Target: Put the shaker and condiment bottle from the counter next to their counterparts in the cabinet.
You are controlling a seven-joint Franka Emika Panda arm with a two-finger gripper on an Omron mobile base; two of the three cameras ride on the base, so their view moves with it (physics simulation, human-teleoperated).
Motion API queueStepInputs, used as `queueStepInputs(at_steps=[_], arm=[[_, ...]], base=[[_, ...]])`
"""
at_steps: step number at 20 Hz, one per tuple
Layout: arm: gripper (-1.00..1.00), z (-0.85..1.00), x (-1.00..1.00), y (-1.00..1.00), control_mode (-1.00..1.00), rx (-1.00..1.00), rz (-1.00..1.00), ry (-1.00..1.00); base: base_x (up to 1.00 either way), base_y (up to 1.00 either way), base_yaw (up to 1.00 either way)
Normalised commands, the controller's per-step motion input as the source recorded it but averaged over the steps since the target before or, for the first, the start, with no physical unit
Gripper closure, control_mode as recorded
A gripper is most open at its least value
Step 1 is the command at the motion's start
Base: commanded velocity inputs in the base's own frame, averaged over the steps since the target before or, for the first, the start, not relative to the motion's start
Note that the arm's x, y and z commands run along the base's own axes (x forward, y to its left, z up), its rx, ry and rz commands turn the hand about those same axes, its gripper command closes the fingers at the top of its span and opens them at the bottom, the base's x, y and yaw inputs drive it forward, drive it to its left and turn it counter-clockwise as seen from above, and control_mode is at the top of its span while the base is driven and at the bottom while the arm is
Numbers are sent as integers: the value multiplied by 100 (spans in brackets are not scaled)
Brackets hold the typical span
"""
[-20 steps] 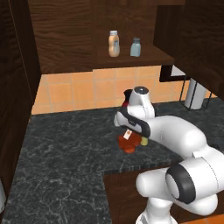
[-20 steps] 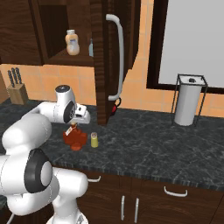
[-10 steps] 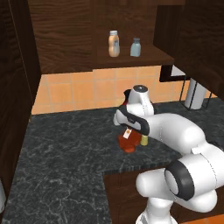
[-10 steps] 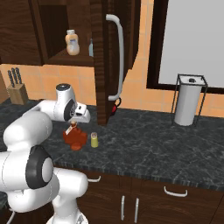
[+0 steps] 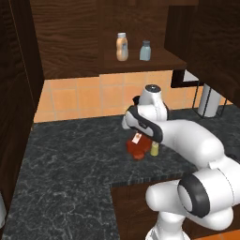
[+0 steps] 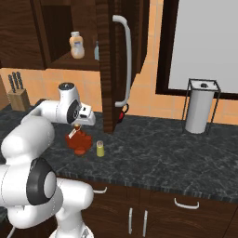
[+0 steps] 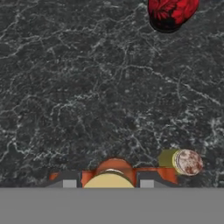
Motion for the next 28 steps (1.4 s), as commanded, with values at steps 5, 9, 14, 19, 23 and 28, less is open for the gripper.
queueStepInputs(at_steps=[5,9,14,19,23,28], arm=[[100,57,0,0,-100,5,0,0],[100,53,0,0,-100,1,0,0],[100,52,0,0,-100,0,0,0],[100,52,0,0,-100,0,0,-2],[100,43,-3,0,-100,0,0,-15],[100,43,-19,0,-100,0,1,-22]], base=[[0,0,0],[0,0,0],[0,0,0],[0,0,0],[0,0,0],[0,0,0]])
